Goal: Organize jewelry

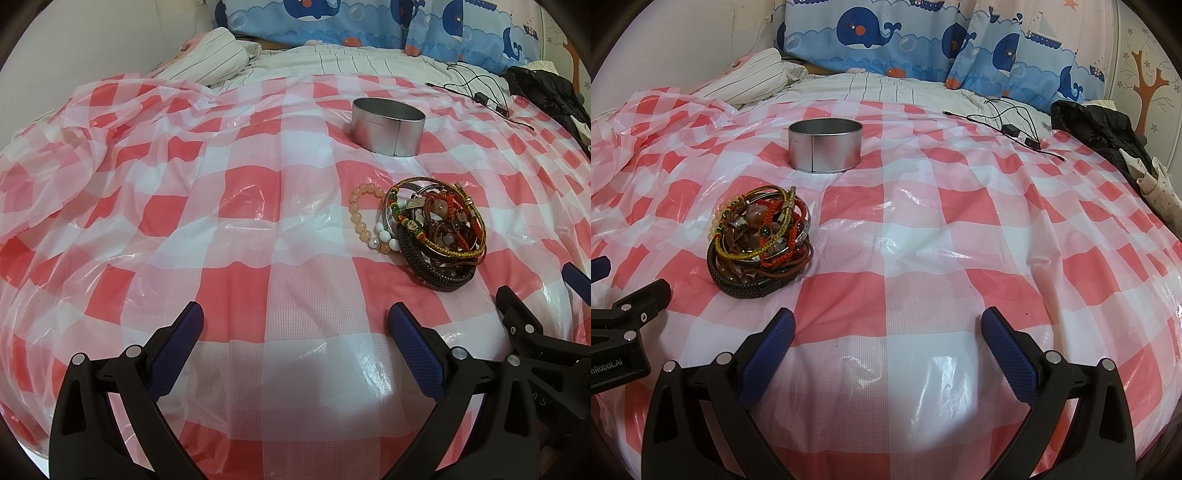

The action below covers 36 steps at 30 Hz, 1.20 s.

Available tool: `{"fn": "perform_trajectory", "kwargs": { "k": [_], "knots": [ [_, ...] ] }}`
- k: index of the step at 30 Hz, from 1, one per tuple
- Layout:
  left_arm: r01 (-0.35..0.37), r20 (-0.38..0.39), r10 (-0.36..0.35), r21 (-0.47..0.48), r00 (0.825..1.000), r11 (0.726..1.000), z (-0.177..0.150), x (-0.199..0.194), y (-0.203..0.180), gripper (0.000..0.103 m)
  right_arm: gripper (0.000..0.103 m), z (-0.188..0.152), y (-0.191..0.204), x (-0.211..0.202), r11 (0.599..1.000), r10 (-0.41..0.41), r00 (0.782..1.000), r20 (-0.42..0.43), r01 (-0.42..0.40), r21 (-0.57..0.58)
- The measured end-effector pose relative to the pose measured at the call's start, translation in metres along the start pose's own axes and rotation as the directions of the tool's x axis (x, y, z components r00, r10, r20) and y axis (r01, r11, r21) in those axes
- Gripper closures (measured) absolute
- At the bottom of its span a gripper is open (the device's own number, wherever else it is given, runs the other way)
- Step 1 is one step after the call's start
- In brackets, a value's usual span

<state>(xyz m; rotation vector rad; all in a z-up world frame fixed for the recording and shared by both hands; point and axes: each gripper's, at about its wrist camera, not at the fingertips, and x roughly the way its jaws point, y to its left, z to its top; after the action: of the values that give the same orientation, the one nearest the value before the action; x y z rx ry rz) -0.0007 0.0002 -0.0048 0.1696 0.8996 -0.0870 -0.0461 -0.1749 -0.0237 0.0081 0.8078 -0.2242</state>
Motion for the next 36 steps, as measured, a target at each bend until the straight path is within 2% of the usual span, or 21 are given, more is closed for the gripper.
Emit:
{"fn": "perform_trajectory", "kwargs": {
  "k": [21,30,36],
  "knots": [
    [-0.001,0.035,0.001,-0.015,0.999,1.000,0.005,-0.006,0.003,0.006,0.006,0.000,0.000,0.000,1.000,-0.001,1.000,0.000,0.001,-0.001],
    [-0.013,0.103,0.011,0.019,0.995,1.000,0.007,-0.021,-0.003,0.006,0.006,0.000,0.000,0.001,1.000,-0.001,1.000,-0.001,0.001,-0.001],
    [0.000,0.107,-0.002,0.017,0.994,1.000,0.011,-0.021,-0.006,0.006,0.006,0.001,0.002,0.003,1.000,0.003,1.000,-0.008,-0.003,0.001]
  ]
}}
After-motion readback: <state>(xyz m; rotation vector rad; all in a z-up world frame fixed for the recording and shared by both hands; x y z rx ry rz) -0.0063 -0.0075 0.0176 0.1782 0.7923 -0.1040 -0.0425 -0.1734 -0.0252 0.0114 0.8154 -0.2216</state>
